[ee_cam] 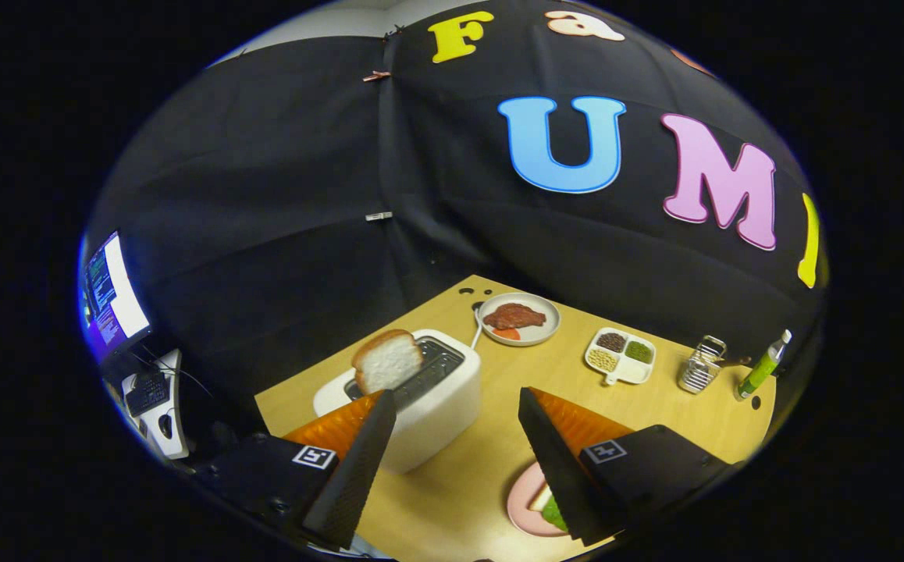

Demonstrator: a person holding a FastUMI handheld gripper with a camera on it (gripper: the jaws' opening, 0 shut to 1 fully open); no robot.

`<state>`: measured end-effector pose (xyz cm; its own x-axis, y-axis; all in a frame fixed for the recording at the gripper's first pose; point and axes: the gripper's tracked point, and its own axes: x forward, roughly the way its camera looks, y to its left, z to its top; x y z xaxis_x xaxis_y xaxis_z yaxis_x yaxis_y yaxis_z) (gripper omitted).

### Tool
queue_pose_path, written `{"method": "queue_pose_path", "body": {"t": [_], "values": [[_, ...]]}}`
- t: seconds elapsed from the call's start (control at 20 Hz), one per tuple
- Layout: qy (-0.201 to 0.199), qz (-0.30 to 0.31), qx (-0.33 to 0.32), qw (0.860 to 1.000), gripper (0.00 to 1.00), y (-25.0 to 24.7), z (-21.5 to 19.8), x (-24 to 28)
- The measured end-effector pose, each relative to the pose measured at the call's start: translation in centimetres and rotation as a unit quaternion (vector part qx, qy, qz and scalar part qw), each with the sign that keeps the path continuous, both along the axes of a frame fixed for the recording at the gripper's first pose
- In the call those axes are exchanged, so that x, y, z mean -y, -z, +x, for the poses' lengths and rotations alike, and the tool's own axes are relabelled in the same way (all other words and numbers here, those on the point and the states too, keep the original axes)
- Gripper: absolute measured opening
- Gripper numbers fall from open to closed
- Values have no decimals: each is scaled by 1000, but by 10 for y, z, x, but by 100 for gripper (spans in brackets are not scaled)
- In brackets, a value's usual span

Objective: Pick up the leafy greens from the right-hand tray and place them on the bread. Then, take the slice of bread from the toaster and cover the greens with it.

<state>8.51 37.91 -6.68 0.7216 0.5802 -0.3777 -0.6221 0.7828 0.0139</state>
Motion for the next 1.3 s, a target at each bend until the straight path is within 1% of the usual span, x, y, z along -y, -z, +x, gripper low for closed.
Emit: {"method": "queue_pose_path", "body": {"t": [0.15,0.3,0.45,0.6,0.7,1.0,1.15,1.2,1.3], "values": [[-24,7,-2,1000,98,-6,-13,-29],[-42,11,-16,999,98,2,-17,-55],[-47,17,-36,998,98,17,-16,-76],[-40,28,-60,997,98,32,-11,-95],[-33,37,-74,996,98,44,-6,-110],[21,66,-84,994,98,70,24,-135],[45,80,-108,990,98,84,34,-141],[53,84,-117,988,98,86,36,-143],[66,97,-106,987,98,80,44,-142]]}}
